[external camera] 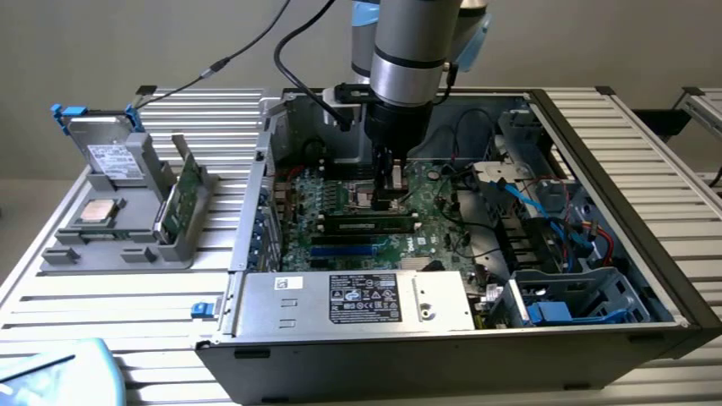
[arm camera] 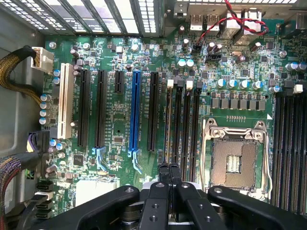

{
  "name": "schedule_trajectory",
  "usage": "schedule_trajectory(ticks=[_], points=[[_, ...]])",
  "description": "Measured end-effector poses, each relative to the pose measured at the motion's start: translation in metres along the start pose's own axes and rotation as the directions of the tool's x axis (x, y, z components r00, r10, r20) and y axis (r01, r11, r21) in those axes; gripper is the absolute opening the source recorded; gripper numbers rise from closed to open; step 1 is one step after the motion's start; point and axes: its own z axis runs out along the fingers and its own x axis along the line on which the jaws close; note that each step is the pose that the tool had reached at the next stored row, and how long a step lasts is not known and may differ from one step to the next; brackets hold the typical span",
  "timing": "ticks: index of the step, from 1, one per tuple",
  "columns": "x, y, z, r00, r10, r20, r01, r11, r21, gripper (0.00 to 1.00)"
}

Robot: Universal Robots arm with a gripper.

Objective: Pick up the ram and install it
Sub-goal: 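Press down the ram until it locks into place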

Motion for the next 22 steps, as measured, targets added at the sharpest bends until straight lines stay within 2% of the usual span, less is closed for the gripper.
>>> schedule_trajectory(ticks=[4,10,19,22], points=[[0.0,-0.0015,-0.0001,1.0,0.0,-0.0001,0.0,1.0,-0.0001,0.11],[0.003,-0.0183,-0.0008,1.0,0.0,0.0006,0.0,1.0,-0.001,0.11],[0.002,-0.0211,0.0144,1.0,0.0,0.0005,0.0,1.0,-0.0011,0.11],[0.002,-0.0211,0.0147,1.0,0.0,0.0004,0.0,1.0,-0.0012,0.11]])
